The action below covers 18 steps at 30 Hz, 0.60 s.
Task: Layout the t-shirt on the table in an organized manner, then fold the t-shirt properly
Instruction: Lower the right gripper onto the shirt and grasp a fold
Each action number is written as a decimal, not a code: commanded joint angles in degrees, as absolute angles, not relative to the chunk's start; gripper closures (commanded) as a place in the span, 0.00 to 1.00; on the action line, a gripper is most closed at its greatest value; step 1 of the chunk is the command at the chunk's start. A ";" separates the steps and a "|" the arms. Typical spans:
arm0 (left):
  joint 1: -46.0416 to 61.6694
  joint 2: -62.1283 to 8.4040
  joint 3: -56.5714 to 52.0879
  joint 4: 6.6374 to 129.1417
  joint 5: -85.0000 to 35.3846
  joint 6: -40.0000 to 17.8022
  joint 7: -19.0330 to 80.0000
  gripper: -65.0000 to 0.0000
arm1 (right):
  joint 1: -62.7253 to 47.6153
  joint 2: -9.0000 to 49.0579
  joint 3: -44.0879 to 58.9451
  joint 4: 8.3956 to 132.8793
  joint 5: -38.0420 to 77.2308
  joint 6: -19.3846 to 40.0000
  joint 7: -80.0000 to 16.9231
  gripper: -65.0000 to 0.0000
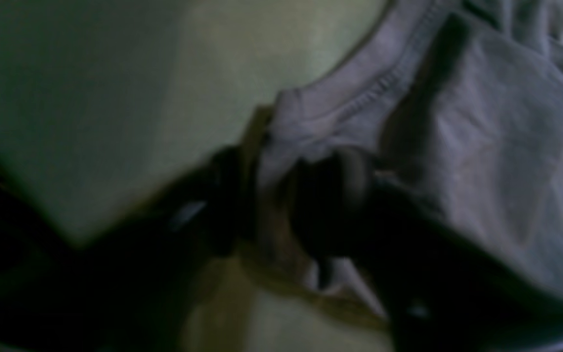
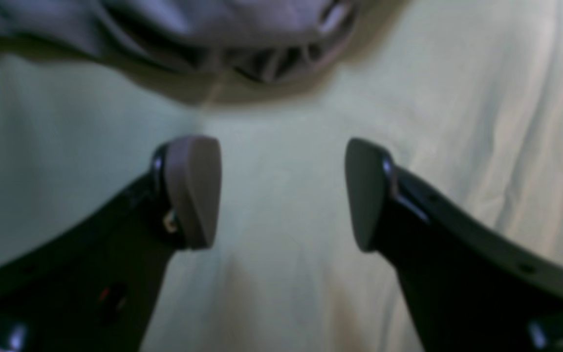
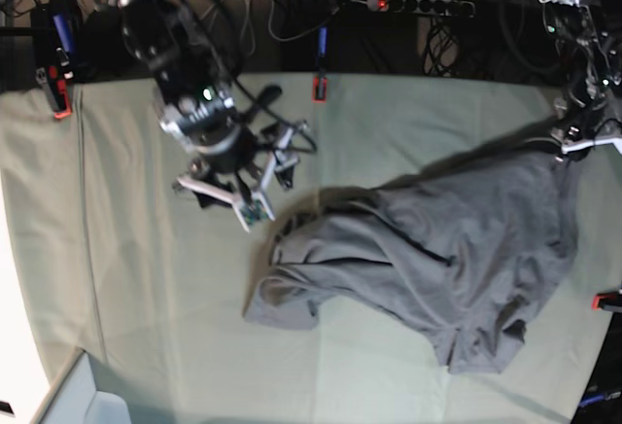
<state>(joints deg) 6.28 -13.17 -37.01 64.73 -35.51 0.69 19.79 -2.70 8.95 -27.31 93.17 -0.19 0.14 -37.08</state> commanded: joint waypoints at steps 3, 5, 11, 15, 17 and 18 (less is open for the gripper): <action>5.14 -14.02 -37.05 65.71 -35.74 0.04 18.68 1.00 | 4.00 7.25 -27.65 84.44 -0.13 0.40 -33.19 0.37; 5.14 -14.81 -36.88 65.89 -35.82 0.04 18.68 0.97 | 7.08 6.81 -27.65 78.11 -0.13 0.40 -29.23 0.37; 5.85 -15.08 -37.23 68.26 -36.26 0.04 18.68 1.00 | 12.35 5.58 -27.65 65.27 -0.13 0.40 -21.14 0.35; 7.25 -15.16 -37.32 69.93 -36.26 0.04 18.68 1.00 | 13.49 4.00 -27.65 59.56 -0.13 0.40 -16.22 0.32; 7.52 -15.16 -37.32 70.81 -36.26 0.04 18.68 1.00 | 13.76 3.65 -27.74 58.07 -0.13 0.40 -14.20 0.32; 7.52 -15.16 -37.32 70.90 -36.26 0.04 18.68 1.00 | 13.85 3.56 -27.74 57.54 -0.13 0.40 -13.49 0.32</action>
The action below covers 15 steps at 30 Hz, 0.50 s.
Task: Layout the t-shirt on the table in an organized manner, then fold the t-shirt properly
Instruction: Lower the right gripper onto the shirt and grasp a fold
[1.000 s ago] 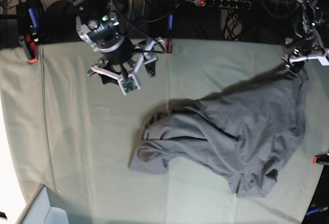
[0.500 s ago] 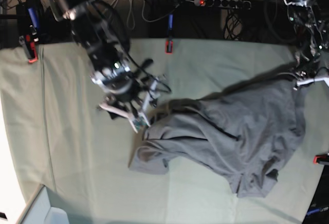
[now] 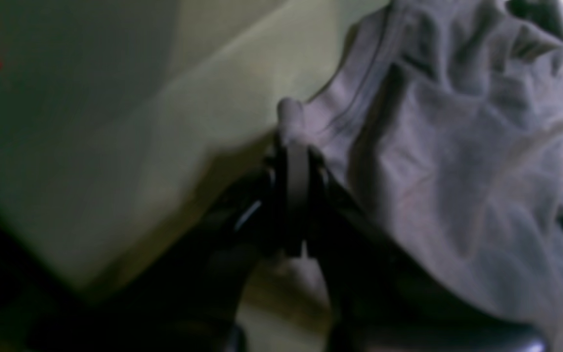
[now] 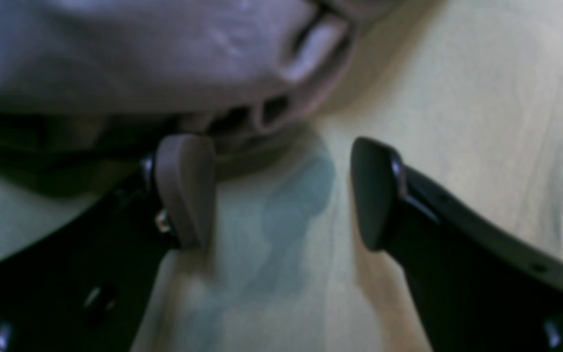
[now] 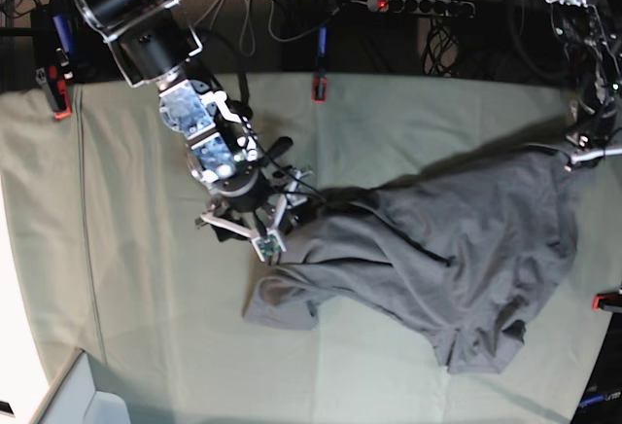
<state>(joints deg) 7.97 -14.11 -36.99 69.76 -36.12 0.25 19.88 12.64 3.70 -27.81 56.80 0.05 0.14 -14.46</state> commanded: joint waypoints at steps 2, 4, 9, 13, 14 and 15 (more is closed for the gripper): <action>7.52 -15.16 -37.32 70.81 -36.26 0.04 18.68 1.00 | 14.02 2.33 -27.74 55.96 -0.22 0.40 -11.91 0.32; 7.60 -15.16 -37.32 70.81 -36.26 0.04 18.68 1.00 | 14.73 1.80 -27.74 54.46 -0.22 0.40 -10.95 0.32; 8.66 -15.25 -37.32 70.81 -36.18 0.04 18.68 1.00 | 14.99 0.66 -27.74 52.70 -0.22 0.40 -10.86 0.33; 8.66 -15.25 -37.32 70.81 -36.18 0.04 18.68 1.00 | 15.52 0.48 -27.74 51.91 -0.22 0.40 -7.87 0.39; 8.66 -15.25 -37.32 70.81 -36.18 0.04 18.68 1.00 | 15.60 0.48 -27.74 51.82 -0.22 0.48 -6.81 0.45; 8.66 -15.25 -37.32 70.81 -36.18 0.04 18.68 1.00 | 15.52 0.57 -27.74 51.82 -0.22 0.48 -5.85 0.53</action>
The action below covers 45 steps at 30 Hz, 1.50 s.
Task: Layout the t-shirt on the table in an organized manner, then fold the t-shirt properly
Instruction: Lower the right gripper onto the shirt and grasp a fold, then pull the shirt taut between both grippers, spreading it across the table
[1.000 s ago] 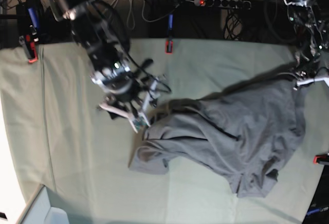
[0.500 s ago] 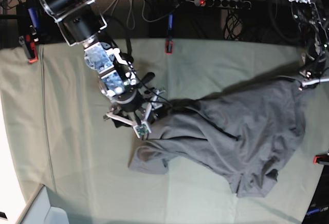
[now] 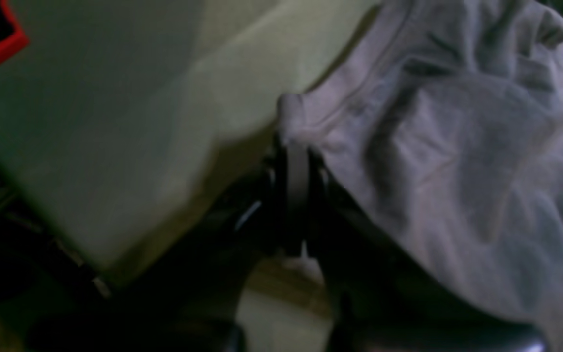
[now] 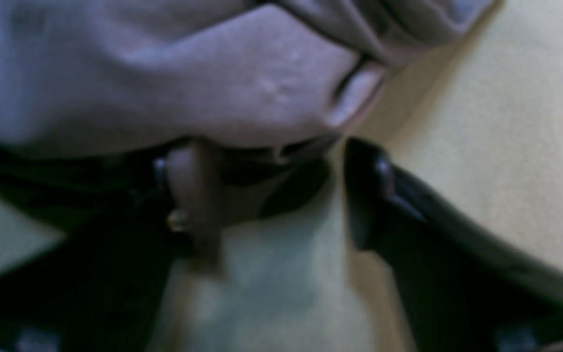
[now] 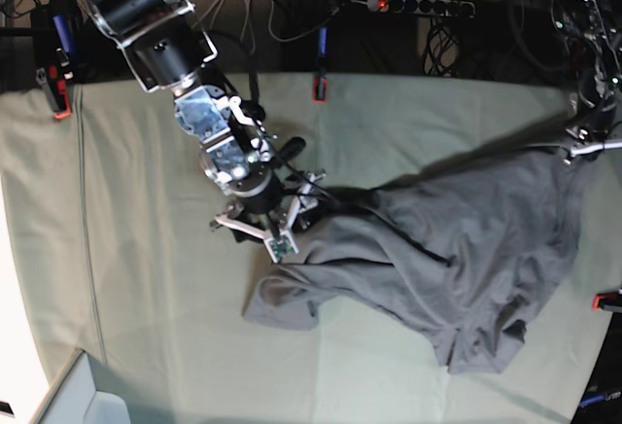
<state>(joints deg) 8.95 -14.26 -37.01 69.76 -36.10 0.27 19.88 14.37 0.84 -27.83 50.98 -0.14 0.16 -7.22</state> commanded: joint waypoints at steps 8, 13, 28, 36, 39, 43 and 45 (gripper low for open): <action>8.75 -16.48 -37.41 71.08 -36.26 0.04 18.68 1.00 | 14.46 1.36 -26.33 56.40 -0.13 0.48 -5.58 1.00; 10.59 -16.48 -38.64 77.93 -36.26 0.04 18.68 1.00 | 4.53 4.88 -21.67 76.88 -0.13 0.48 -10.77 1.00; 5.32 -16.48 -47.16 91.47 -35.82 0.04 30.81 1.00 | -3.56 9.36 -15.34 102.81 -0.04 0.48 -19.56 1.00; 3.21 -16.13 -43.65 86.99 -35.74 0.04 31.43 1.00 | 6.55 8.75 -15.78 84.97 -0.04 0.48 -19.82 1.00; 2.86 -16.31 -42.86 84.09 -35.74 0.04 31.34 1.00 | 9.89 8.22 -15.43 79.43 -0.04 0.48 -19.91 1.00; 1.10 -16.48 -42.86 82.07 -35.74 0.04 31.34 1.00 | 12.88 8.31 -15.78 77.41 -0.13 0.48 -19.91 0.90; -0.57 -16.48 -42.86 81.36 -35.74 0.04 31.34 1.00 | 14.20 8.04 -15.78 76.79 -0.13 0.48 -19.74 0.77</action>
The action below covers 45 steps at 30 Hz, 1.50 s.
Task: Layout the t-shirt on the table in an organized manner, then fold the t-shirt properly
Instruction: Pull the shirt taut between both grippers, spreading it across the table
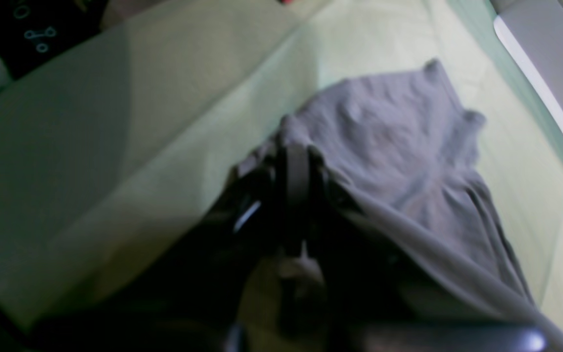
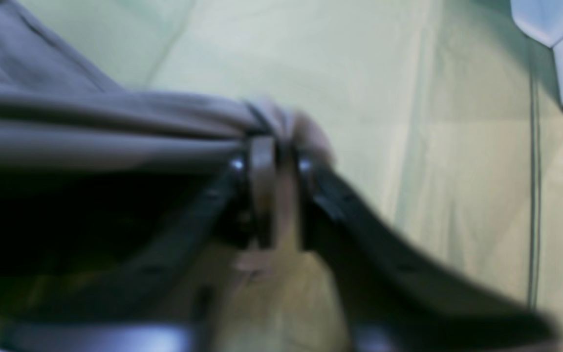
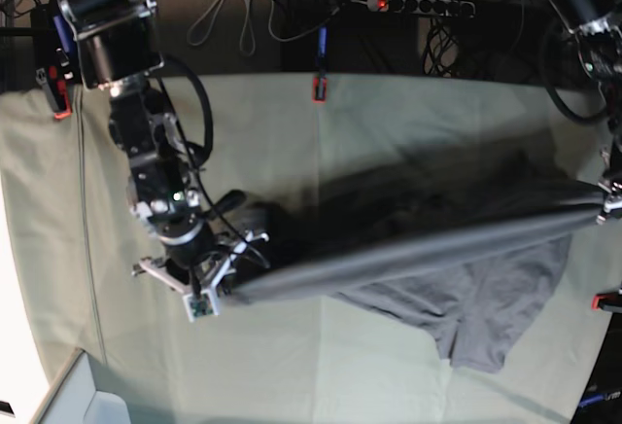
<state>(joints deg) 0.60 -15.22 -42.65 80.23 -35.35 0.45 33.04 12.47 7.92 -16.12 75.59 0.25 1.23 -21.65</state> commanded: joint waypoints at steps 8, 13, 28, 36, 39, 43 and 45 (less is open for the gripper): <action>-8.57 -17.45 -42.68 77.93 -35.65 0.04 31.69 0.99 | 12.00 7.43 -15.34 77.41 -0.31 0.31 -19.91 0.37; -12.88 -17.36 -42.68 74.42 -35.65 0.04 31.78 0.98 | 2.15 7.25 -15.34 84.18 -0.31 0.31 -19.74 0.33; -0.40 -15.34 -39.87 79.34 -36.26 0.04 31.25 0.33 | 5.14 0.66 -15.34 67.30 -0.31 0.04 -19.47 0.33; 2.51 -12.09 -39.08 70.64 -35.74 0.04 31.16 0.33 | 7.43 0.48 -15.34 66.07 -0.31 0.04 -19.47 0.33; 0.48 -12.00 -35.65 67.65 -35.74 0.04 31.16 0.33 | 7.43 0.48 -15.34 66.24 -0.31 0.04 -19.47 0.33; -0.57 -11.91 -32.04 66.77 -36.09 0.04 31.16 0.33 | 6.73 0.48 -15.34 66.15 -0.31 0.04 -19.47 0.33; -0.66 -11.82 -31.16 66.59 -36.09 0.04 31.16 0.33 | 5.76 0.48 -15.34 66.42 -0.31 0.04 -19.47 0.33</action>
